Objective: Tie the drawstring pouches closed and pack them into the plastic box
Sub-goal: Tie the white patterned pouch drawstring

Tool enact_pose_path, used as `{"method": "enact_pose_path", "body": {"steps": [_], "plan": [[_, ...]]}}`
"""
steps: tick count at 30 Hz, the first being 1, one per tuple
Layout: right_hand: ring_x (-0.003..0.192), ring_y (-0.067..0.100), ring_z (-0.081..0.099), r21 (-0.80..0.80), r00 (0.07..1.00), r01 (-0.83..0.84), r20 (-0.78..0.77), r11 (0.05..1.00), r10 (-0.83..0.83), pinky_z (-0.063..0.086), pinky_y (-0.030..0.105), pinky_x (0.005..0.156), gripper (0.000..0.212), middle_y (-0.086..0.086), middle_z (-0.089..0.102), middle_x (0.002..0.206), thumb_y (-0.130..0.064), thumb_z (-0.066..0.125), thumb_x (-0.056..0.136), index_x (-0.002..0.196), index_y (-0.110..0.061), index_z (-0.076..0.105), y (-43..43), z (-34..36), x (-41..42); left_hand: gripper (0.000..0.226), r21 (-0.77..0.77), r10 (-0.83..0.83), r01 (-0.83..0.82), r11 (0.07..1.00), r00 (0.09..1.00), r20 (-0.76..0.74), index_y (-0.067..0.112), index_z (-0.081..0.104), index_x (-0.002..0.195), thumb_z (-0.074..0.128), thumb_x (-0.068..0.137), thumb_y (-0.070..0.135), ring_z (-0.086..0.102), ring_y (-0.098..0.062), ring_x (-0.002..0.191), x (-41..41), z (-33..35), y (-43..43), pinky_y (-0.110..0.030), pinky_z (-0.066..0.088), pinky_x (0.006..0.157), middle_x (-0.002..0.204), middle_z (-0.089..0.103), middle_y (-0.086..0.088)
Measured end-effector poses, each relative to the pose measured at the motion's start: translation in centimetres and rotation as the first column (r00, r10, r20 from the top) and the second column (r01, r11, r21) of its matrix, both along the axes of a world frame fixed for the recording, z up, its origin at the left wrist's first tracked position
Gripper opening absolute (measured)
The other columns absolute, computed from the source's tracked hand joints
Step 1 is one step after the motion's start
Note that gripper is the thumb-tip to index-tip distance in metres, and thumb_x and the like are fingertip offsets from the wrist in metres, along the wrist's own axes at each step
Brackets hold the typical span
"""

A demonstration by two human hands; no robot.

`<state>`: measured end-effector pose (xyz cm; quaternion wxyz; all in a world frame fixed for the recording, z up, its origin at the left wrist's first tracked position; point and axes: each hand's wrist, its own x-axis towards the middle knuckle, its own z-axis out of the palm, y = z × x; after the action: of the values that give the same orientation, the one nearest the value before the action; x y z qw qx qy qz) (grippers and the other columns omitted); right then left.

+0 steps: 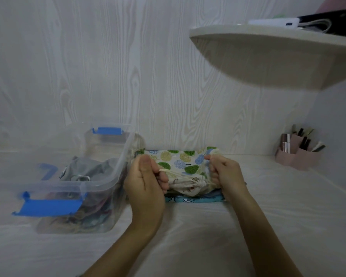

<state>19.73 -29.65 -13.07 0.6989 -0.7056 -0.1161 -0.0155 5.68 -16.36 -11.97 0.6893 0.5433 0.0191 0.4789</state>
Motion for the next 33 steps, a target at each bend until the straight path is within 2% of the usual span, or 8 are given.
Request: {"method": "enact_pose_path", "body": {"steps": [2, 6, 8, 11, 16, 20, 26, 33], "plan": [[0.046, 0.013, 0.038, -0.223, 0.992, -0.032, 0.109, 0.974, 0.058, 0.033, 0.019, 0.044, 0.018, -0.004, 0.053, 0.05, -0.013, 0.056, 0.095, 0.099, 0.001, 0.067, 0.6, 0.0, -0.9, 0.036, 0.118, -0.098, 0.106, 0.987, 0.993, -0.067, 0.014, 0.047, 0.067, 0.037, 0.092, 0.037, 0.047, -0.009, 0.042, 0.1, 0.1, -0.1, -0.021, 0.039, 0.04, 0.049, 0.053, 0.0], [0.056, 0.02, 0.052, -0.259, 0.895, -0.425, 0.024, 0.867, 0.446, 0.039, 0.024, 0.053, 0.006, 0.01, 0.064, 0.063, -0.015, 0.059, 0.094, 0.089, -0.01, 0.06, 2.1, 0.1, -3.7, 0.034, 0.276, -0.23, 0.279, 0.92, 0.953, -0.195, 0.012, 0.054, 0.07, 0.042, 0.096, 0.031, 0.054, -0.015, 0.042, 1.2, 0.1, 0.6, -0.024, 0.043, 0.041, 0.056, 0.063, -0.005], [0.05, 0.008, 0.044, -0.22, 0.813, -0.578, -0.062, 0.786, 0.58, 0.029, 0.017, 0.048, 0.016, -0.002, 0.057, 0.058, -0.011, 0.051, 0.097, 0.081, -0.007, 0.054, 2.5, -0.1, -4.2, 0.031, 0.324, -0.207, 0.277, 0.905, 0.95, -0.234, 0.014, 0.062, 0.073, 0.047, 0.097, 0.027, 0.06, -0.016, 0.051, 1.9, -0.3, 1.1, -0.025, 0.047, 0.048, 0.063, 0.066, -0.006], [0.054, 0.009, 0.029, 0.005, 0.722, -0.672, -0.215, 0.74, 0.657, 0.01, 0.03, 0.056, 0.014, -0.004, 0.048, 0.06, -0.023, 0.051, 0.085, 0.084, -0.01, 0.055, 2.5, -0.8, -3.7, 0.022, 0.305, -0.204, 0.302, 0.903, 0.927, -0.314, 0.014, 0.07, 0.08, 0.054, 0.095, 0.017, 0.065, -0.01, 0.066, 2.5, -0.9, 1.6, -0.023, 0.05, 0.058, 0.074, 0.07, -0.002], [0.051, 0.006, 0.037, 0.105, 0.703, -0.685, -0.166, 0.721, 0.691, 0.02, 0.02, 0.048, 0.024, 0.002, 0.053, 0.063, -0.026, 0.061, 0.089, 0.081, -0.004, 0.07, 2.2, -0.9, -3.2, 0.02, 0.305, -0.209, 0.335, 0.891, 0.902, -0.379, 0.025, 0.068, 0.101, 0.057, 0.093, 0.01, 0.068, -0.007, 0.087, 2.7, -1.1, 2.2, -0.018, 0.053, 0.073, 0.095, 0.071, 0.009], [0.047, 0.004, 0.038, 0.128, 0.755, -0.62, -0.17, 0.774, 0.633, 0.018, 0.018, 0.045, 0.027, -0.001, 0.052, 0.057, -0.026, 0.055, 0.092, 0.087, -0.002, 0.066, 2.1, -0.6, -3.2, 0.057, 0.2, -0.233, 0.374, 0.906, 0.833, -0.502, 0.033, 0.048, 0.13, 0.074, 0.081, 0.024, 0.068, -0.009, 0.092, 2.6, -1.5, 2.5, -0.026, 0.057, 0.078, 0.112, 0.062, 0.006], [0.043, 0.003, 0.036, 0.074, 0.819, -0.558, -0.117, 0.827, 0.562, 0.021, 0.017, 0.04, 0.031, 0.0, 0.051, 0.055, -0.025, 0.052, 0.096, 0.084, -0.002, 0.069, 2.2, -0.2, -3.8, 0.02, 0.123, -0.244, 0.338, 0.933, 0.846, -0.474, 0.007, 0.071, 0.091, 0.079, 0.073, 0.004, 0.072, -0.019, 0.073, 2.8, -1.6, 2.9, -0.025, 0.057, 0.063, 0.081, 0.074, -0.011], [0.048, 0.009, 0.051, -0.098, 0.94, -0.341, -0.009, 0.935, 0.342, 0.042, 0.017, 0.046, 0.008, 0.006, 0.061, 0.058, -0.012, 0.07, 0.087, 0.087, -0.005, 0.072, 2.0, -0.3, -3.7, 0.019, 0.093, -0.368, 0.566, 0.819, 0.644, -0.671, 0.004, 0.073, 0.103, 0.064, 0.09, 0.014, 0.064, -0.008, 0.066, 2.9, -2.6, 2.9, -0.016, 0.046, 0.062, 0.08, 0.073, -0.004]]}}
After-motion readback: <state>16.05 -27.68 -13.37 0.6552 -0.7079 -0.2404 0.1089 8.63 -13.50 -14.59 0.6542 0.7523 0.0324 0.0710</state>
